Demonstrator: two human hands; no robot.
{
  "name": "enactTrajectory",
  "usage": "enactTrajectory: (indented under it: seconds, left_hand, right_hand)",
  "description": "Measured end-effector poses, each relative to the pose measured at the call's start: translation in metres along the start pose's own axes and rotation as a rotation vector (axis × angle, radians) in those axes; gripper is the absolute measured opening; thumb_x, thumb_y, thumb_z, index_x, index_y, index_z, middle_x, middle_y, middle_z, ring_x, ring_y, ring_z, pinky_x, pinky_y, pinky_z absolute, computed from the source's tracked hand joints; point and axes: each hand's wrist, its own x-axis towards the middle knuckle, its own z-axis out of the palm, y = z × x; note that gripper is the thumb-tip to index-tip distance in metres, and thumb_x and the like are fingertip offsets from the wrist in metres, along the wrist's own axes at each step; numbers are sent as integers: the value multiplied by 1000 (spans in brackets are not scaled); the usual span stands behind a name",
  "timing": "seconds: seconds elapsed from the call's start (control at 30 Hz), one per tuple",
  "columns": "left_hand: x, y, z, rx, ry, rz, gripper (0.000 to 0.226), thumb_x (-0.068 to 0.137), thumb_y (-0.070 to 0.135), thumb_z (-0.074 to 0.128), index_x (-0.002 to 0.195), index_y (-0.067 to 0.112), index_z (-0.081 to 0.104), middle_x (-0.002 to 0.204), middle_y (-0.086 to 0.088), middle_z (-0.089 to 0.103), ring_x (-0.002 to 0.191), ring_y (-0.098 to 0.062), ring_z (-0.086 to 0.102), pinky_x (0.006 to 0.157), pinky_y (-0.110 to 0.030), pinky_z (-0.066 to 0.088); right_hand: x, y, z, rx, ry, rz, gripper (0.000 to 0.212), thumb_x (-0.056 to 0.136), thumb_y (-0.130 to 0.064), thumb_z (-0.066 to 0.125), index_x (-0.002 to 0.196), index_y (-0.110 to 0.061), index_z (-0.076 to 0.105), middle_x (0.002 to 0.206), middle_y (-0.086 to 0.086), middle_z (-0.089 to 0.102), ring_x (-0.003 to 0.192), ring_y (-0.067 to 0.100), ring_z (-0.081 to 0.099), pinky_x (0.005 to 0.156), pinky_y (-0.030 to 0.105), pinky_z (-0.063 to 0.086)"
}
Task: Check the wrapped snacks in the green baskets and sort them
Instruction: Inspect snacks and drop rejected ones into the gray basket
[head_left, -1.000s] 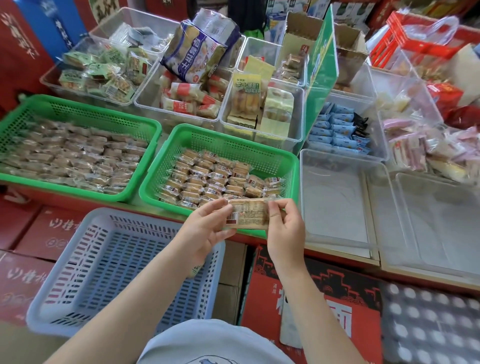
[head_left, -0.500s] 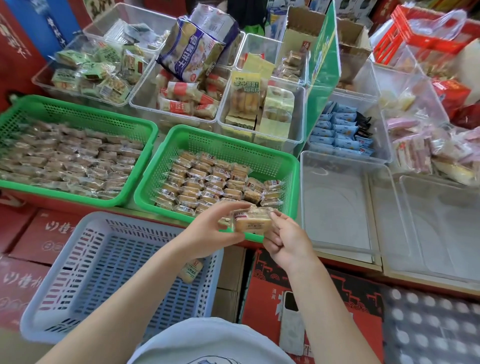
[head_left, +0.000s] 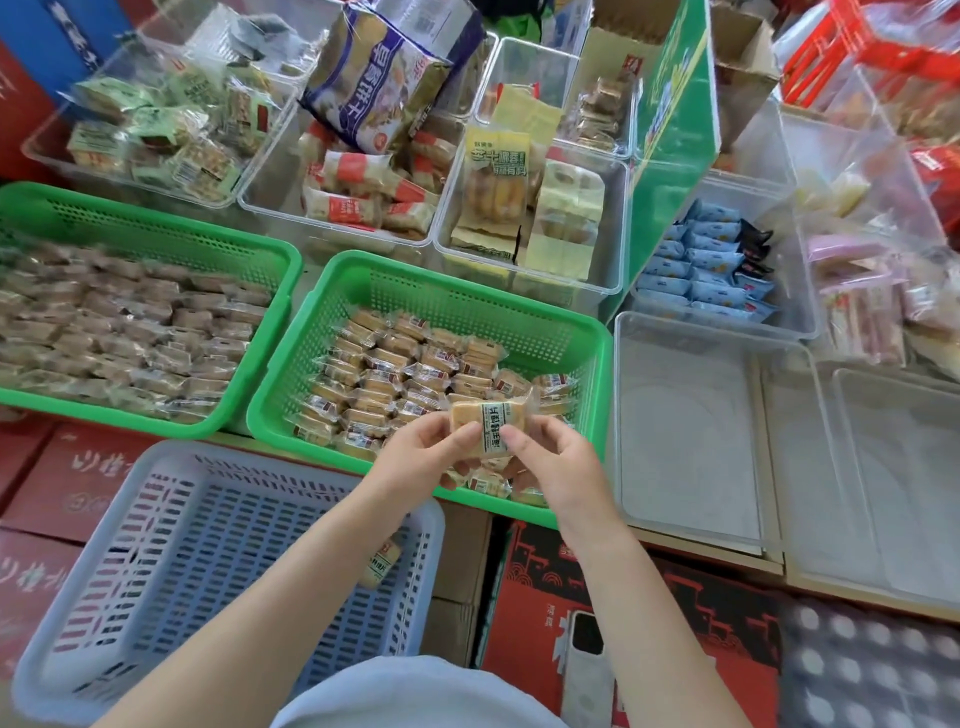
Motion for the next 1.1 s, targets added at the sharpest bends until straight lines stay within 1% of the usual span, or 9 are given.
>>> enactTrajectory:
  seconds: [0.1, 0.2, 0.37, 0.57, 0.7, 0.8, 0.9, 1.0, 1.1]
  left_hand:
    - [22, -12, -1, 187, 61, 55, 51, 96, 31, 67, 143, 22, 50, 118, 4, 70, 107, -12, 66, 83, -29, 56]
    - [42, -36, -9, 683, 176, 152, 62, 99, 37, 61, 154, 19, 37, 145, 3, 51, 134, -16, 47, 111, -39, 42]
    - [57, -75, -19, 1209, 118, 211, 62, 101, 48, 40, 157, 22, 32, 160, -1, 38, 150, -20, 29, 122, -43, 22]
    - [62, -78, -17, 1286, 126, 180, 71, 92, 54, 23, 153, 24, 41, 158, -1, 41, 147, -23, 35, 120, -47, 27]
    - [63, -80, -17, 1299, 110, 163, 68, 91, 52, 28, 151, 24, 46, 156, -3, 45, 145, -25, 39, 118, -48, 31]
    - [62, -79, -18, 1303, 111, 159, 69, 91, 52, 26, 152, 24, 45, 157, -3, 44, 146, -25, 37, 118, -48, 29]
    - [62, -77, -17, 1293, 104, 167, 71, 90, 53, 22, 152, 25, 43, 159, -3, 40, 148, -24, 32, 120, -46, 24]
    - [61, -77, -18, 1286, 95, 189, 66, 94, 51, 24, 151, 23, 44, 160, -5, 38, 149, -25, 30, 121, -46, 23]
    - [55, -83, -24, 1329, 71, 237, 61, 100, 47, 24, 143, 17, 55, 155, -9, 45, 147, -28, 36, 120, -48, 27]
  right_hand:
    - [26, 3, -7, -25, 144, -26, 14, 92, -24, 72, 105, -20, 69, 91, -2, 73, 77, 8, 69, 71, 24, 59]
    - [61, 2, -16, -255, 316, -153, 17, 91, -22, 71, 107, -22, 65, 94, -10, 69, 82, 2, 63, 64, 5, 45]
    - [121, 11, -15, -701, 416, -335, 27, 92, -11, 66, 118, -7, 64, 116, 6, 57, 88, 10, 49, 73, 13, 34]
    - [168, 26, -6, -973, 279, -349, 28, 93, -6, 64, 120, -4, 60, 116, 12, 60, 100, 29, 59, 85, 37, 50]
    - [184, 41, -6, -1154, 122, -263, 32, 101, -14, 53, 133, -9, 58, 125, 9, 63, 116, 27, 56, 101, 41, 42]
    - [184, 43, -7, -1200, 90, -219, 38, 105, -20, 43, 141, -12, 50, 135, 6, 59, 126, 26, 49, 109, 43, 32]
    - [164, 42, -1, -1132, 137, -293, 46, 102, -20, 49, 146, -10, 45, 146, 6, 50, 139, 25, 40, 119, 45, 25]
    - [126, 47, 15, -994, 159, -458, 28, 96, -10, 56, 123, -8, 63, 121, 6, 64, 117, 22, 56, 106, 43, 44]
    - [91, 54, 31, -941, -168, -301, 14, 98, -13, 55, 103, -10, 68, 98, 2, 66, 92, 19, 61, 81, 36, 54]
